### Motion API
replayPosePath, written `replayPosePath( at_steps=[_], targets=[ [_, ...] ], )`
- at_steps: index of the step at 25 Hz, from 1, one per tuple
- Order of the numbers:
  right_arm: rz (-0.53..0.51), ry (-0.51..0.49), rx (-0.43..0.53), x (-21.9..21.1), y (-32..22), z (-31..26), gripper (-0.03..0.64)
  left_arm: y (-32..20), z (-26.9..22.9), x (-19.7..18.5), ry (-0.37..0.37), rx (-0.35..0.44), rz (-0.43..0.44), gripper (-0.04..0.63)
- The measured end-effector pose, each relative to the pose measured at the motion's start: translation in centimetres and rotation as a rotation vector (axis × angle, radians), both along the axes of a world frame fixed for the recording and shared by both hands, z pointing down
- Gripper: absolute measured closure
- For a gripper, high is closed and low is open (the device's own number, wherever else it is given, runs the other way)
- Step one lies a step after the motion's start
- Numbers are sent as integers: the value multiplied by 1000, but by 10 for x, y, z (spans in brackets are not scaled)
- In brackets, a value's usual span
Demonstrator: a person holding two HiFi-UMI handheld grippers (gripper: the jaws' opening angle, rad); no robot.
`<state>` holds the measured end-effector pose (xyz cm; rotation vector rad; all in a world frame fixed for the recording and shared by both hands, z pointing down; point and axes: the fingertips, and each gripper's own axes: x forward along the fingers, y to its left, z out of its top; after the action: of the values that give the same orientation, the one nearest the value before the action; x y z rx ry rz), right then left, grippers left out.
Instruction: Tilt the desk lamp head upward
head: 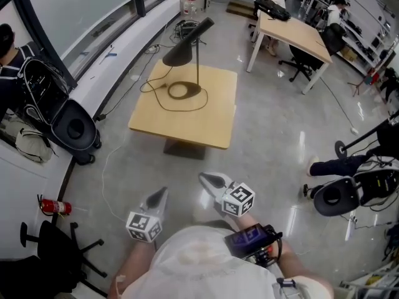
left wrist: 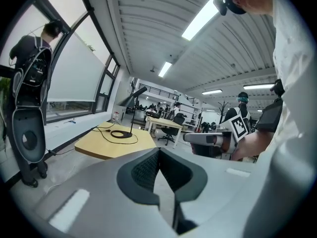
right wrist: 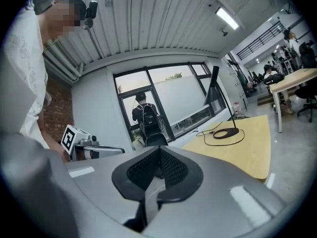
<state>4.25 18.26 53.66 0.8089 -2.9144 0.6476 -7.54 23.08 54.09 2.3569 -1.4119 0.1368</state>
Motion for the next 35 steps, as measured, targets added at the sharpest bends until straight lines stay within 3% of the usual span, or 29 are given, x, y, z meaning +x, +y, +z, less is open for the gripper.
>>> replayPosePath(
  at_steps=[10, 19, 28, 35],
  targets=[
    [-39, -42, 5, 7, -70, -2, 603, -78, -17, 16, -44, 20, -5, 594],
    [-102, -63, -3, 12, -100, 2, 603, -99, -11, 21, -68, -5, -87, 594],
    [-76, -53, -26, -2, -106, 12, 604, -111, -9, -3, -70, -19, -89, 594],
    [-19, -5, -37, -5, -129, 20, 604, -141, 1, -13, -39, -44, -41, 594]
  ],
)
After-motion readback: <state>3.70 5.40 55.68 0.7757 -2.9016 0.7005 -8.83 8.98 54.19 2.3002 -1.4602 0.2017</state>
